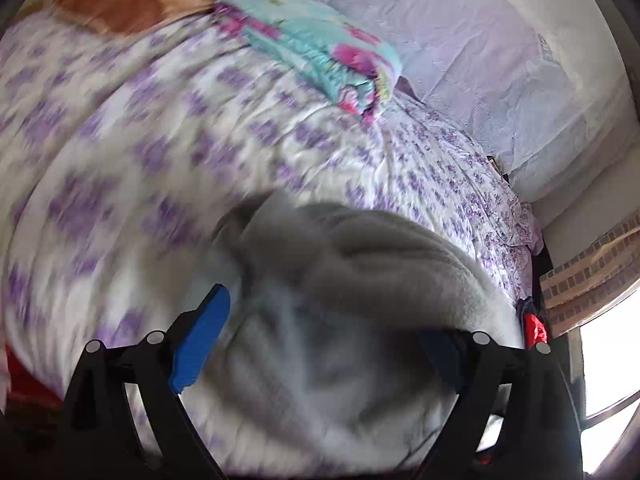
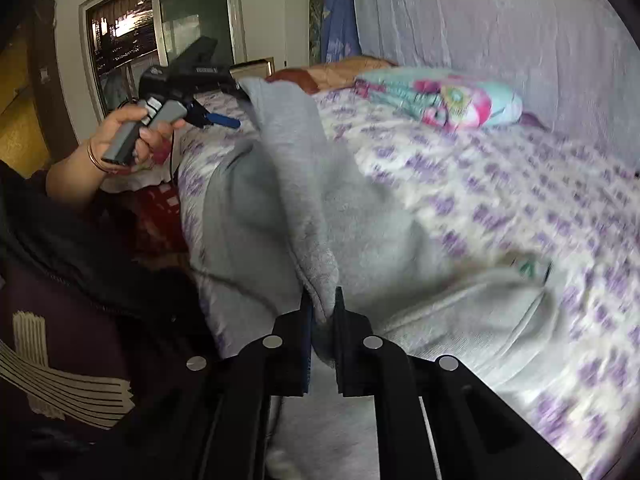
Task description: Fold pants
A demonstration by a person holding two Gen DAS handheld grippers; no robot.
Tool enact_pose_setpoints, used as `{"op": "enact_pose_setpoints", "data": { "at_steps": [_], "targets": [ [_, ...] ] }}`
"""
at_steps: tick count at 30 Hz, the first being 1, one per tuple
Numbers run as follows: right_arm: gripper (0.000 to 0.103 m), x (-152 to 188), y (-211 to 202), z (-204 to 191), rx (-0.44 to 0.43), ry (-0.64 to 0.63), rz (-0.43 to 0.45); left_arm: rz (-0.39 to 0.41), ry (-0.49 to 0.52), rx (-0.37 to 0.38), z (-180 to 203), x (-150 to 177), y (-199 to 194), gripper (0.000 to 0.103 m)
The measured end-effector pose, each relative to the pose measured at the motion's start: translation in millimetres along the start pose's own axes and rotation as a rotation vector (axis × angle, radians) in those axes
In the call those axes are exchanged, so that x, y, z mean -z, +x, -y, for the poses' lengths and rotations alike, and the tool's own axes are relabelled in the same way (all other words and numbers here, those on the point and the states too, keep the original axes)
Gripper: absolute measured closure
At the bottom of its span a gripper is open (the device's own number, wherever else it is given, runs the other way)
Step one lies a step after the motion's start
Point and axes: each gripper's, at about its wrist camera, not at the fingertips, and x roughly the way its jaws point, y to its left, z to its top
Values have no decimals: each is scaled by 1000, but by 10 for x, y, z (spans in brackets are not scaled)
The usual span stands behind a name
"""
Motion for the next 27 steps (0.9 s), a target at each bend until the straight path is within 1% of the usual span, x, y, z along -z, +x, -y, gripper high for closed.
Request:
{"op": "enact_pose_setpoints", "data": {
  "at_steps": [2,3,5,7,8,9,10,11,13,14,15,16,17,18,19,20,21,22,23,24,25,26,27],
  "targets": [
    [93,295,241,-96,-21,48,-39,-31,-64,36,-166,202,-57,14],
    [93,385,296,-88,-23,78,-34,-40,-93,53,-218,281,-79,14],
    [93,484,282,-11,-57,143,20,-51,-132,79,-241,396,-79,14],
    [93,517,253,-1,-66,164,43,-47,-152,135,-166,425,-92,14],
    [93,528,247,-18,-59,160,45,-41,-148,174,-88,419,-110,13],
    [93,543,287,-59,-52,153,46,-33,-136,208,19,394,-132,12],
    [93,554,285,-83,-45,150,45,-14,-111,215,132,358,-152,9],
    [93,564,274,-92,-40,147,45,2,-96,200,226,315,-143,8],
    [93,584,270,-95,-32,147,46,10,-120,168,313,213,-72,6],
    [93,581,284,-82,-30,151,47,0,-128,158,334,162,-15,6],
    [93,570,301,-64,-28,156,50,-14,-123,126,356,118,52,6],
    [93,564,314,-50,-27,161,54,-41,-102,75,364,67,162,6],
    [93,560,324,-26,-27,168,56,-65,-100,39,308,26,259,7],
    [93,562,321,-23,-27,174,61,-85,-133,10,204,-13,375,9],
    [93,563,313,-20,-28,179,63,-91,-160,6,89,-30,413,32],
    [93,558,306,-19,-27,180,65,-88,-163,-2,30,-66,414,51],
    [92,548,286,-21,-25,182,71,-63,-146,-9,7,-84,356,54],
    [92,535,253,-29,-23,182,80,-15,-116,-14,9,-77,221,58],
    [91,524,211,-58,-16,171,90,14,-86,-26,13,-54,127,58],
    [88,520,194,-82,-11,160,89,31,-55,-48,-7,-12,76,58],
    [85,525,222,-95,-9,156,72,31,-34,-98,-85,58,108,53],
    [84,542,275,-107,-12,157,42,13,-24,-167,-183,113,209,41],
    [83,547,314,-117,-10,155,22,-17,-25,-230,-319,200,346,36]
  ]
}}
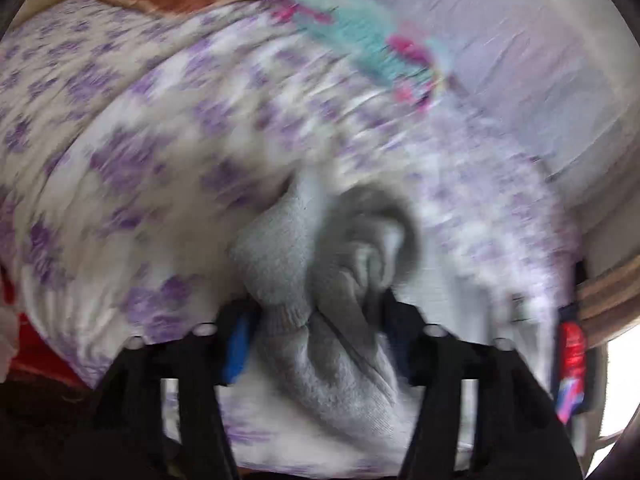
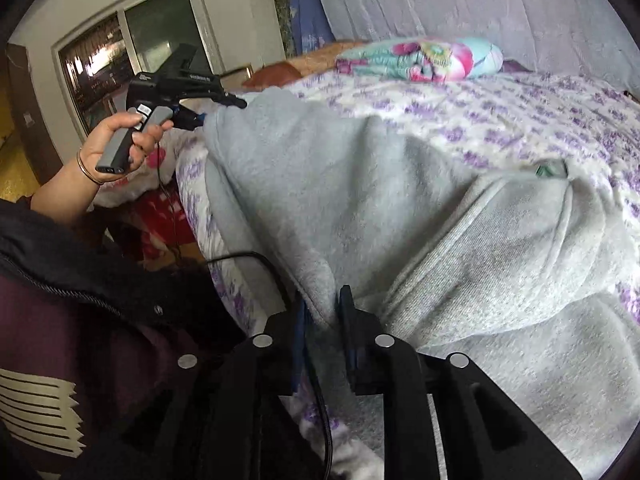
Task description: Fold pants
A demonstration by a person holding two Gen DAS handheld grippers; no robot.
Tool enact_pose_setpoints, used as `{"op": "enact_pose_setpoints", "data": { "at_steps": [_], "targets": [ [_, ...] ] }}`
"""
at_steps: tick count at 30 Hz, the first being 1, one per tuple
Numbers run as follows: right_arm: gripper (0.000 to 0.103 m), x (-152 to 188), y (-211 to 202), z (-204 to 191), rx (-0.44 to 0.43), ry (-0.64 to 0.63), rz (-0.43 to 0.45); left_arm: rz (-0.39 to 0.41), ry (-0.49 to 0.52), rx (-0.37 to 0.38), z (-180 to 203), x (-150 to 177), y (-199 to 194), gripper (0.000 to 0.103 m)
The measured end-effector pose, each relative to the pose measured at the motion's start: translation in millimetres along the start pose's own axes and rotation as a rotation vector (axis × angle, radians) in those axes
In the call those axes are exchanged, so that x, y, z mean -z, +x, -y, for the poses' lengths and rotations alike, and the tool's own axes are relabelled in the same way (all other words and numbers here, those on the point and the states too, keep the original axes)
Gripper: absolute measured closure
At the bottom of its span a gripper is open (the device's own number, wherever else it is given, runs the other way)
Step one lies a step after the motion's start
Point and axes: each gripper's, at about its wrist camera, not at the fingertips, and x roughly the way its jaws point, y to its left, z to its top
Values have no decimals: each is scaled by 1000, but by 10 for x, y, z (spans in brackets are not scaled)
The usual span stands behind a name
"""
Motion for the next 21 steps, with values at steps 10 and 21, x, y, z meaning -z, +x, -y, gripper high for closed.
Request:
{"op": "enact_pose_setpoints", "data": {
  "at_steps": [10,21],
  "targets": [
    [3,-424,-924,294,184,185,252,134,6,28,-37,291,-888,17],
    [85,-759,417,855,666,275,-170,-36,332,190,1389,766,27,11]
  ]
}}
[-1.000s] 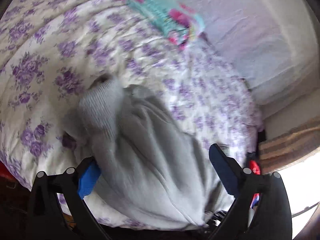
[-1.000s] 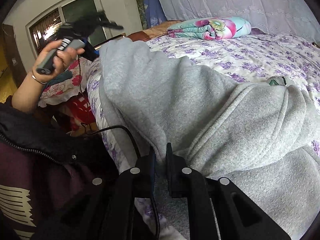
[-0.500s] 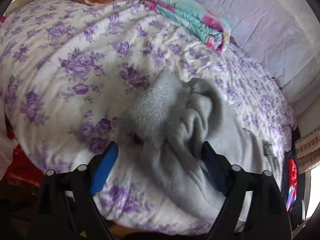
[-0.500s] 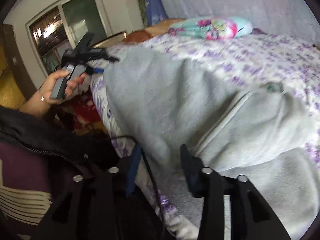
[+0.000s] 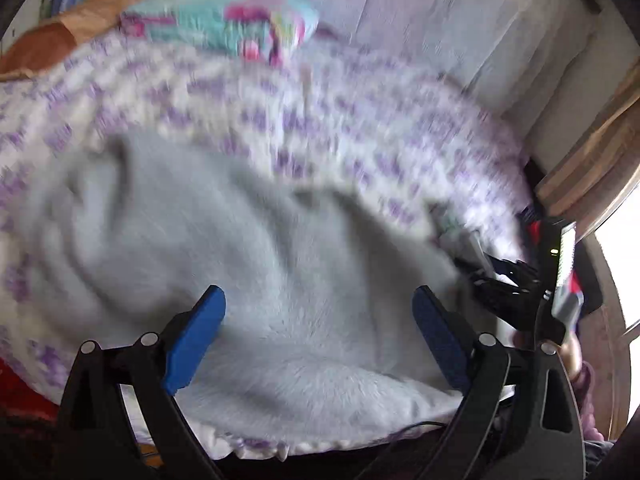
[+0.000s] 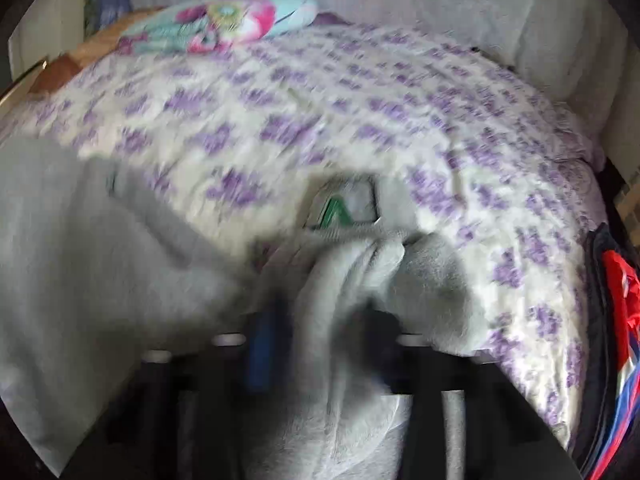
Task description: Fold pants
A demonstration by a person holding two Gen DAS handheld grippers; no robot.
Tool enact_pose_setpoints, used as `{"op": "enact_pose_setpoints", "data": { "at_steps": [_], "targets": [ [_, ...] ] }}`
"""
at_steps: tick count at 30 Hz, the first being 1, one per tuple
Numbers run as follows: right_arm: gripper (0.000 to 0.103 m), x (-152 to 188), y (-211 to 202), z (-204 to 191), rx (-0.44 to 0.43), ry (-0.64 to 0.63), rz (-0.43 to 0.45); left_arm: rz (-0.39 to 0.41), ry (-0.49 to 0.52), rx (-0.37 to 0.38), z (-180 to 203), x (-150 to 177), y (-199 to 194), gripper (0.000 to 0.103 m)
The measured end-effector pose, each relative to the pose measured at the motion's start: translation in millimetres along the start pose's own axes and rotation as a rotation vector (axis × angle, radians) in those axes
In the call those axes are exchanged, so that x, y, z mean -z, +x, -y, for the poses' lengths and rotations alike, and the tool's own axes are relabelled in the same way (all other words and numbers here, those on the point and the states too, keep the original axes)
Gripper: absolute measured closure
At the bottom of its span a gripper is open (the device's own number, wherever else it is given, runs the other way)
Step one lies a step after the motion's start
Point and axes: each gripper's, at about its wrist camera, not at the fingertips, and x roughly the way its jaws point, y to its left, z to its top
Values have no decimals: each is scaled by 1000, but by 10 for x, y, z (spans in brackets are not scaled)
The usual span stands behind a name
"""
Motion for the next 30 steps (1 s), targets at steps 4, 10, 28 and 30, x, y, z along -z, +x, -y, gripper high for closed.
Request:
{"op": "enact_pose_setpoints", "data": {
  "at_steps": [4,10,28,30],
  "targets": [
    [92,608,-877,578,-80,246,360,-2,24,11,-64,148,176,11],
    [67,1938,-1027,1240,-236,634,421,30,5,59,-114,207,125,11],
    [96,1894,-1181,2053,-310,695,406,41,11,49,-168,352,-76,10],
    [95,1967,-936,2163,-258,722,297,39,25,44,-173,380,-68,11]
  ]
}}
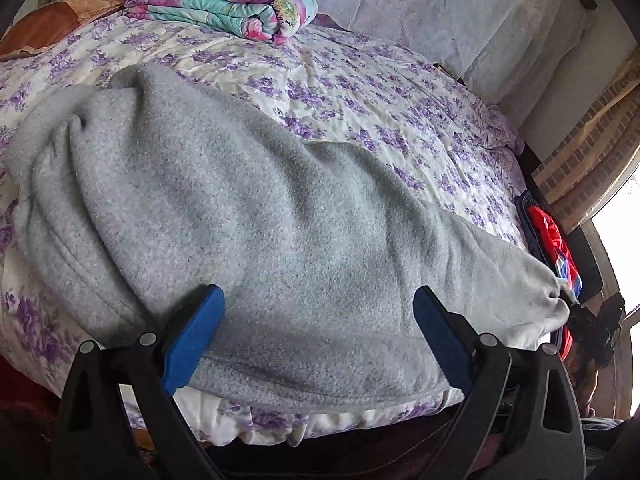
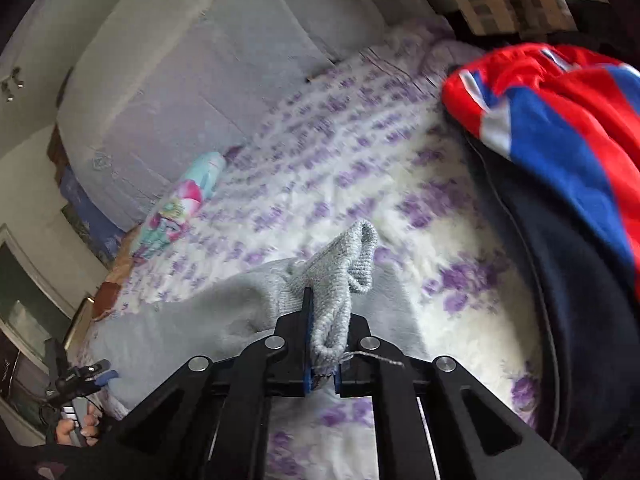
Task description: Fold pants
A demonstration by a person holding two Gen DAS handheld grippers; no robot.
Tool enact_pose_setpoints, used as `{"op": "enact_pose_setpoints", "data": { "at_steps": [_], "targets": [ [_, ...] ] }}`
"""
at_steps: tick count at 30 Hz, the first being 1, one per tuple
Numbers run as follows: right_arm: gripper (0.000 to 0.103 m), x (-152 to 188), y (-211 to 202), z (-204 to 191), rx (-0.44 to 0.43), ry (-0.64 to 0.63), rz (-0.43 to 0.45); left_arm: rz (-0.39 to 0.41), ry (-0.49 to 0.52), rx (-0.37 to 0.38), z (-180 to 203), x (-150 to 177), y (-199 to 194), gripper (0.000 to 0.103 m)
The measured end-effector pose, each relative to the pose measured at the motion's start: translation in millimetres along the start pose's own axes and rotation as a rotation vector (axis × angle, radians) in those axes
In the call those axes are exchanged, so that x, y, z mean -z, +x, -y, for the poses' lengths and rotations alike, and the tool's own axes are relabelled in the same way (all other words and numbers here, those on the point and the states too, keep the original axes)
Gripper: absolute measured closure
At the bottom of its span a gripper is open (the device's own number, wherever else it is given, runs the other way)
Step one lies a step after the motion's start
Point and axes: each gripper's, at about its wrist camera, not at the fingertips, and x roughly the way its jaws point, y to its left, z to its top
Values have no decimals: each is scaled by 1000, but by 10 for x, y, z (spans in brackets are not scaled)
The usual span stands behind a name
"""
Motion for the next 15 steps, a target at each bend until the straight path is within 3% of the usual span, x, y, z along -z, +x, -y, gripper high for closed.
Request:
{"op": "enact_pose_setpoints", "data": {
  "at_steps": [2,3,5,6,7,9,10,12,14,15],
  "targets": [
    [91,94,278,165,44,-27,-78,-8,57,-33,48,67,59,11],
    [89,112,249,180,32,-48,-51,-15,91,-57,87,104,85,10],
    [66,55,80,104,84,-58,-16,-26,163,-89,189,178,53,10],
    [45,2,-80,37,148,-66,52,-20,184,-76,224,213,-21,10],
    [37,-47,-258,-32,166,-88,144,-13,197,-65,249,229,-95,10],
    [37,-194,-478,-271,148,-153,246,3,248,-40,356,267,-250,9],
    [37,-311,-462,-423,107,-177,224,7,290,-46,426,293,-282,7],
    [35,-497,-263,-785,-94,-194,105,-35,346,-133,476,338,-151,5],
    [31,-592,105,-1222,-280,-210,-53,-132,280,-144,260,367,121,5],
    [30,-610,356,-1470,-340,-218,-140,-103,266,-120,211,383,120,5]
  ]
}}
